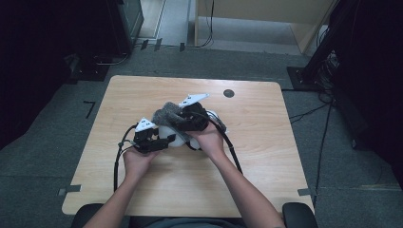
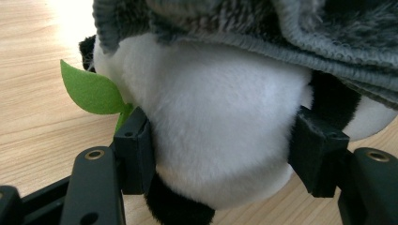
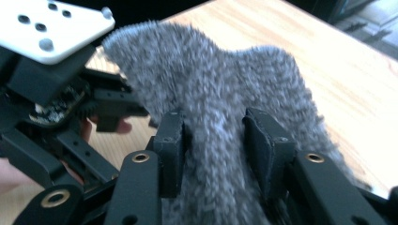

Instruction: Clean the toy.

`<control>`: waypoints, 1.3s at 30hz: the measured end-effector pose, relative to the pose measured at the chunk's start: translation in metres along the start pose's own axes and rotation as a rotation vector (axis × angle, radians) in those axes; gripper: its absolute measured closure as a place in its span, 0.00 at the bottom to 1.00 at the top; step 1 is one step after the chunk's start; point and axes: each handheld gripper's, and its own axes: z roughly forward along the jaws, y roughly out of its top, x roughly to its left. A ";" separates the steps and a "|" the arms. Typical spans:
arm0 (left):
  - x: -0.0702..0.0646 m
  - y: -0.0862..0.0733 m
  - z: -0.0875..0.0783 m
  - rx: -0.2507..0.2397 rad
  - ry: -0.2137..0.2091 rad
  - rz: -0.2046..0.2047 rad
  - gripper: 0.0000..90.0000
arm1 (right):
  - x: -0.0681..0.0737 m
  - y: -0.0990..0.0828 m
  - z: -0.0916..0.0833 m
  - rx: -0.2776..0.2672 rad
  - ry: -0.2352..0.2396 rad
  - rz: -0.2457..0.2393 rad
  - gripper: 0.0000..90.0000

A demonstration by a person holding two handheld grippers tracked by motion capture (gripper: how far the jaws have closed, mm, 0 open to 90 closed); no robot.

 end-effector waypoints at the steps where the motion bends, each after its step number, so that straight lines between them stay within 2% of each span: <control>1: 0.000 0.000 0.000 0.000 0.000 -0.001 0.37 | 0.001 0.000 0.001 0.000 -0.005 -0.006 0.75; 4: 0.001 0.000 0.000 0.004 -0.001 -0.006 0.37 | 0.003 -0.003 0.007 0.032 -0.002 -0.011 0.80; 7: 0.000 0.000 0.000 0.005 -0.006 -0.005 0.37 | 0.003 -0.008 0.006 0.041 -0.009 -0.020 0.81; 9: 0.000 0.000 0.000 0.005 -0.007 -0.003 0.37 | 0.002 -0.010 0.003 0.050 -0.014 -0.014 0.82; 15: 0.000 0.000 0.000 0.003 -0.011 -0.009 0.38 | -0.004 -0.021 -0.015 0.074 -0.053 -0.043 0.84; 22: -0.001 0.000 0.000 -0.002 -0.017 -0.016 0.38 | -0.020 -0.032 -0.042 0.041 -0.068 0.004 0.84; 30: 0.000 0.001 0.000 0.006 -0.015 -0.018 0.39 | -0.035 -0.041 -0.068 0.008 -0.115 0.034 0.84; 39: -0.002 -0.001 -0.001 0.016 -0.006 -0.010 0.39 | -0.054 -0.059 -0.093 -0.023 -0.156 0.103 0.84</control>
